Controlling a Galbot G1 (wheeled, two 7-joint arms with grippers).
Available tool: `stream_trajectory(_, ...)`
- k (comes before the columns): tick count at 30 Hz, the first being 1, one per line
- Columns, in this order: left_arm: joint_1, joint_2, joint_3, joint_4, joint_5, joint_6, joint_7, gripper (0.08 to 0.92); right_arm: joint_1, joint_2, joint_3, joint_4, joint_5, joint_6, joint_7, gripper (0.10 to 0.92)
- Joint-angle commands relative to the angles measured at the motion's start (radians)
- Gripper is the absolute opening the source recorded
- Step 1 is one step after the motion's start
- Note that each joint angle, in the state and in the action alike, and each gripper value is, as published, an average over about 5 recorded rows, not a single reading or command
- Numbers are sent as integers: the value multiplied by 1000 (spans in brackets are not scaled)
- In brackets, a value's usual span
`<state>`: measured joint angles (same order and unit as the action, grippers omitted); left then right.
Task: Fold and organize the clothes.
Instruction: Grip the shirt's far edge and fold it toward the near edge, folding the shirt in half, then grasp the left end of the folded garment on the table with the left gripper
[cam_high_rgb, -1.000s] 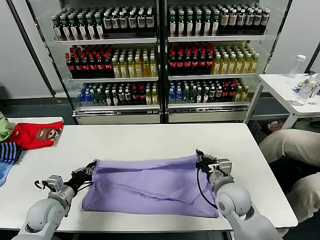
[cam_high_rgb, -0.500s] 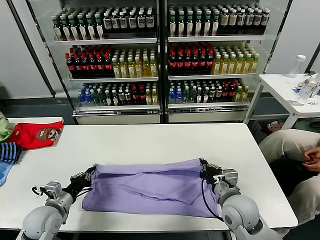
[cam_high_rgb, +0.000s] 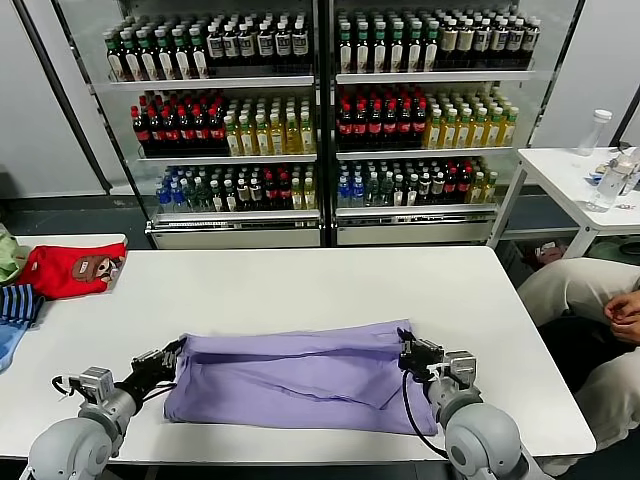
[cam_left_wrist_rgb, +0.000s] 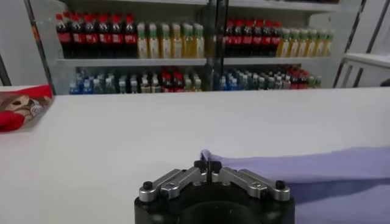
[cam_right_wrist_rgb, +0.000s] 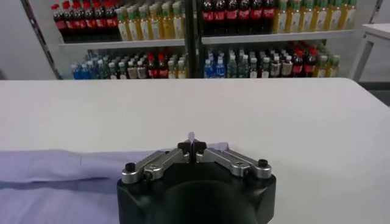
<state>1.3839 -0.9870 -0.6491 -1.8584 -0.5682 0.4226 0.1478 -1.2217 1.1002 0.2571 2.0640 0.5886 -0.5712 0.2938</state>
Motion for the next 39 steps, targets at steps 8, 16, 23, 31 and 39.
stream_trajectory(8, 61, -1, -48, -66, 37, -6, -129, 297, -227, -15, 98, 220, -35, -7, -22, 378)
stream_trajectory(16, 77, -85, 20, -139, -25, 86, -279, 522, -317, 26, 94, 284, -119, -6, -25, 603)
stream_trajectory(23, 60, -133, 73, -124, -45, 104, -390, 729, -339, 40, 73, 283, -164, -6, -26, 793)
stream_trajectory(31, 23, -156, 113, -106, -66, 105, -475, 821, -334, 52, 50, 266, -196, -6, -28, 823)
stream_trajectory(39, 9, -167, 132, -96, -86, 116, -515, 792, -328, 59, 43, 250, -215, -6, -33, 823)
